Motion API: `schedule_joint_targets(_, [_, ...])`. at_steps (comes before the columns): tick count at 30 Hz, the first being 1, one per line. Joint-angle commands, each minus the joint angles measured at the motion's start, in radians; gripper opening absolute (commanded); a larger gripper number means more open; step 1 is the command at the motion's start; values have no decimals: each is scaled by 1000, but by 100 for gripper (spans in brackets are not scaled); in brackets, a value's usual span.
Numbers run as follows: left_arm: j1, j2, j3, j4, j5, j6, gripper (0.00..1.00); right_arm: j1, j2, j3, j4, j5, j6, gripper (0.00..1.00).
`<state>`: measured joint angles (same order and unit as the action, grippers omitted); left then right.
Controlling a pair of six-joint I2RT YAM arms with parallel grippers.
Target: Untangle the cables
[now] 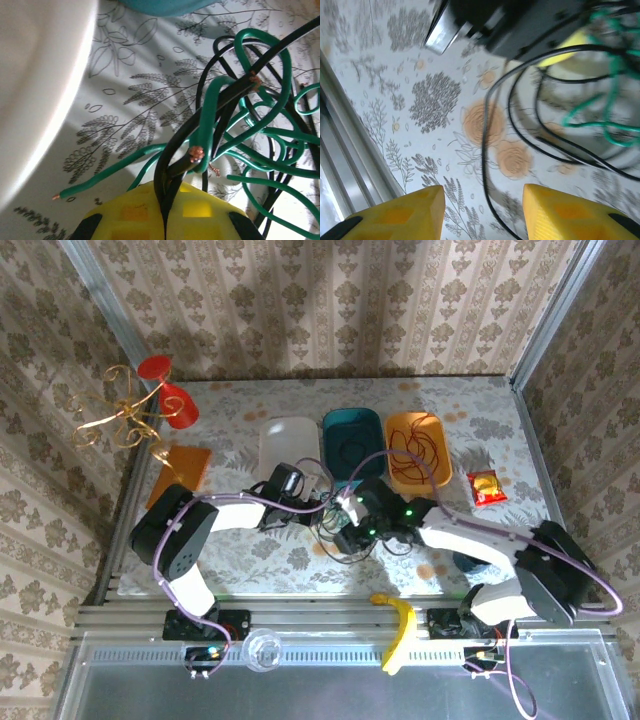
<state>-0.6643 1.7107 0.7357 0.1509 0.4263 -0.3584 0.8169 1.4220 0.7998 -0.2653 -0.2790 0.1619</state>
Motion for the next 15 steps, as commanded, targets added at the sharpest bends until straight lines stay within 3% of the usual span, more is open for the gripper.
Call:
schedule_joint_targets(1, [-3, 55, -7, -60, 132, 1, 0, 36, 88, 54, 50, 27, -58, 48])
schedule_joint_targets(15, [5, 92, 29, -49, 210, -13, 0, 53, 354, 154, 196, 34, -38, 51])
